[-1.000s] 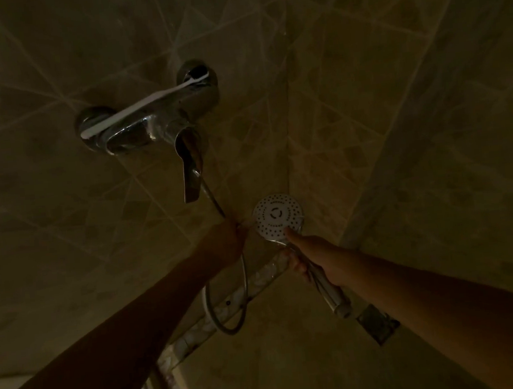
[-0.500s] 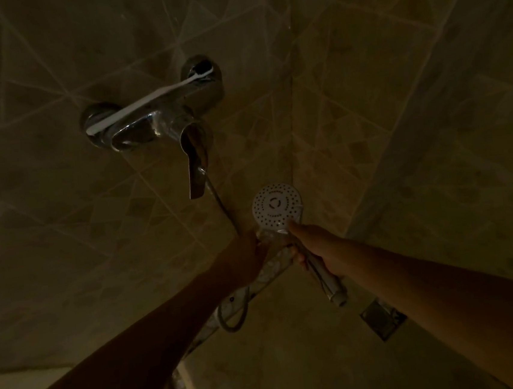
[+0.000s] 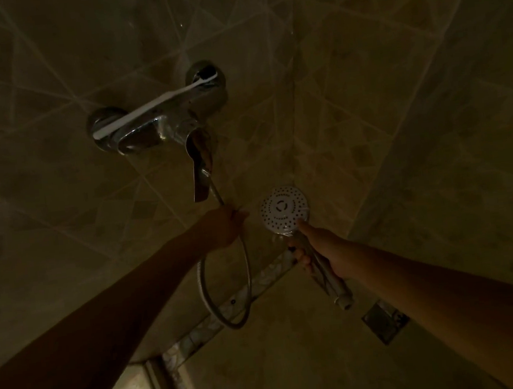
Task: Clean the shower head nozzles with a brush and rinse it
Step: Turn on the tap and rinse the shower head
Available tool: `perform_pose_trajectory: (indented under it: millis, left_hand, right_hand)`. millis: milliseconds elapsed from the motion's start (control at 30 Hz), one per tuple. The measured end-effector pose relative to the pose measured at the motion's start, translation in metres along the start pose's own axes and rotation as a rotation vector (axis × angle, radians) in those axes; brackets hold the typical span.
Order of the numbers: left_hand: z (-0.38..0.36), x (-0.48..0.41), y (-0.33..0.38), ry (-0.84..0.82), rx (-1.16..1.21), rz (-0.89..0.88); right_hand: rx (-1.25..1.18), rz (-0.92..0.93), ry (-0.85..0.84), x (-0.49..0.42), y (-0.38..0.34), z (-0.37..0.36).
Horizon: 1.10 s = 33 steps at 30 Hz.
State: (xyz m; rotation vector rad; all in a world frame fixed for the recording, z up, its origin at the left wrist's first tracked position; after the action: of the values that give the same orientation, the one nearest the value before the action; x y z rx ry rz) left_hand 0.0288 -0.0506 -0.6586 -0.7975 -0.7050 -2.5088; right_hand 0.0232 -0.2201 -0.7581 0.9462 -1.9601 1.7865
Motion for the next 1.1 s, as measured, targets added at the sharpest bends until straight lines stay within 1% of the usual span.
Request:
perform_pose_trajectory:
  millis: [133,267,500,567,667,833,1000,1100]
  left_hand:
    - [0.016,0.001,0.006,-0.033,-0.040,0.055]
    - [0.020,-0.010,-0.001,-0.127,-0.014,0.125]
    - [0.021,-0.022,-0.007,-0.282,-0.007,0.165]
    - [0.025,-0.025,-0.011,-0.290,0.016,0.180]
    - [0.028,-0.028,-0.015,-0.302,-0.015,0.203]
    - [0.025,-0.031,-0.012,-0.249,0.001,0.178]
    - [0.011,-0.031,-0.012,-0.285,0.018,0.131]
    - [-0.007,-0.026,-0.013,-0.315,0.027,0.093]
  right_hand:
    - [0.034,0.006,0.009,-0.003,0.002,0.005]
    - [0.054,0.017,0.005,-0.005,0.002,0.007]
    - [0.043,0.003,-0.006,-0.004,-0.002,0.005]
    - [0.037,0.004,-0.011,-0.003,-0.003,0.004]
    - [0.014,0.012,-0.017,-0.003,-0.002,0.006]
    - [0.033,0.007,-0.007,0.000,0.001,0.005]
    - [0.068,0.083,0.037,0.004,0.002,0.004]
    - [0.188,0.216,0.115,0.011,-0.004,0.009]
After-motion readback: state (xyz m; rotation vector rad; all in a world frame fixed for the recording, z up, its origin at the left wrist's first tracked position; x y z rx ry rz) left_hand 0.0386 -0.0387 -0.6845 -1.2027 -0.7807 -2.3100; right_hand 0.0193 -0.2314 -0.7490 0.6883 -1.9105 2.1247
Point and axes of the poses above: each hand's wrist, its own x-axis away from the middle knuckle, its own z-axis out of the back of the hand, y = z × x, the point moved 4 cm from there along -x, towards the middle knuckle, and after that the axes turned 13 degrees about z, right-handed, at the moved point
